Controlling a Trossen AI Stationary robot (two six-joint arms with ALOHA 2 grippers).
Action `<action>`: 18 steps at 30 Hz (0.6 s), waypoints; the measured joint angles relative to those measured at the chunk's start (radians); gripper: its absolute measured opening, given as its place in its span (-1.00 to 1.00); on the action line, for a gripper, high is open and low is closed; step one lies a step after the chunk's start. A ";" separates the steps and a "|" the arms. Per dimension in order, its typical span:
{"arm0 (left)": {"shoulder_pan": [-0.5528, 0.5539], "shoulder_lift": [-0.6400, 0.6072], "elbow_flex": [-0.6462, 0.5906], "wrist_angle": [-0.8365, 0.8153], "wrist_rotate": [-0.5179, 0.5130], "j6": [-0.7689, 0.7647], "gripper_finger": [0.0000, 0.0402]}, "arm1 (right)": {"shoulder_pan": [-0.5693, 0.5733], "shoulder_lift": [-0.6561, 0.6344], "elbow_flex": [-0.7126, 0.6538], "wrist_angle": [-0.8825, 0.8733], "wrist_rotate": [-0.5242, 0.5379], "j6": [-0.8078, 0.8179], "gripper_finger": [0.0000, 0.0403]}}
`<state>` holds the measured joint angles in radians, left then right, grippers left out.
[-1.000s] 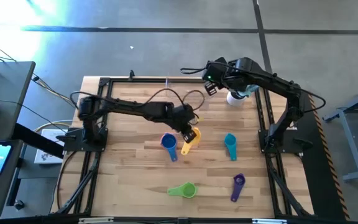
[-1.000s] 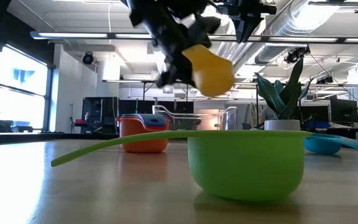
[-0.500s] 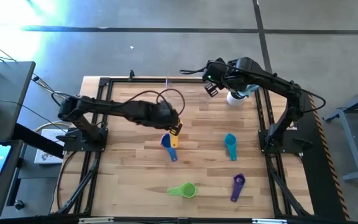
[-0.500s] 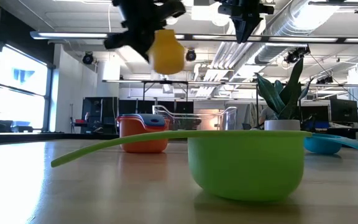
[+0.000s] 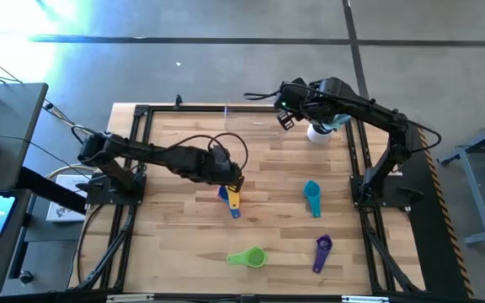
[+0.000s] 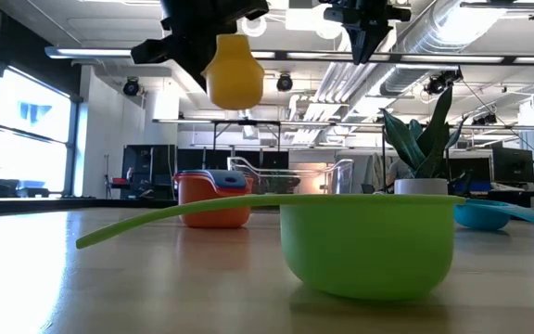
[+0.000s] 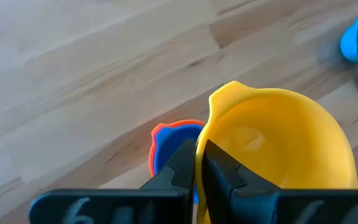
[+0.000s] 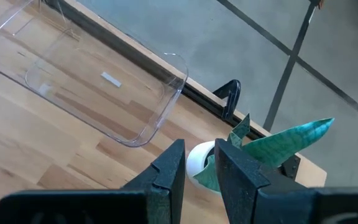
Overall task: Nest measuring cups in basket
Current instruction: Stack the yellow measuring cup on the top of the blue measuring cup
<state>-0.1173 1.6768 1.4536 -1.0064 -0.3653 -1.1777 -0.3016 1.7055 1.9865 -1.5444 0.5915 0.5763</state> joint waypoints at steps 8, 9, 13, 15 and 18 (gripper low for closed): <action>-0.029 0.000 -0.043 -0.010 -0.014 -0.199 -0.96 | 0.000 0.000 0.000 -0.001 -0.100 -0.156 -0.60; -0.032 0.000 -0.058 -0.005 -0.015 -0.230 -0.96 | 0.000 0.000 0.000 -0.001 -0.105 -0.171 -0.60; -0.044 0.001 -0.124 0.011 -0.011 -0.345 -0.95 | 0.000 0.000 0.000 -0.007 -0.108 -0.219 -0.60; -0.050 0.001 -0.149 0.035 -0.006 -0.386 -0.95 | 0.000 0.000 0.000 -0.013 -0.108 -0.219 -0.60; -0.063 0.001 -0.169 0.035 -0.013 -0.417 -0.95 | 0.000 0.000 0.000 -0.012 -0.107 -0.219 -0.60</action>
<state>-0.1802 1.6775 1.2850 -0.9718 -0.3786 -1.5949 -0.3016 1.7058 1.9865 -1.5560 0.4842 0.3569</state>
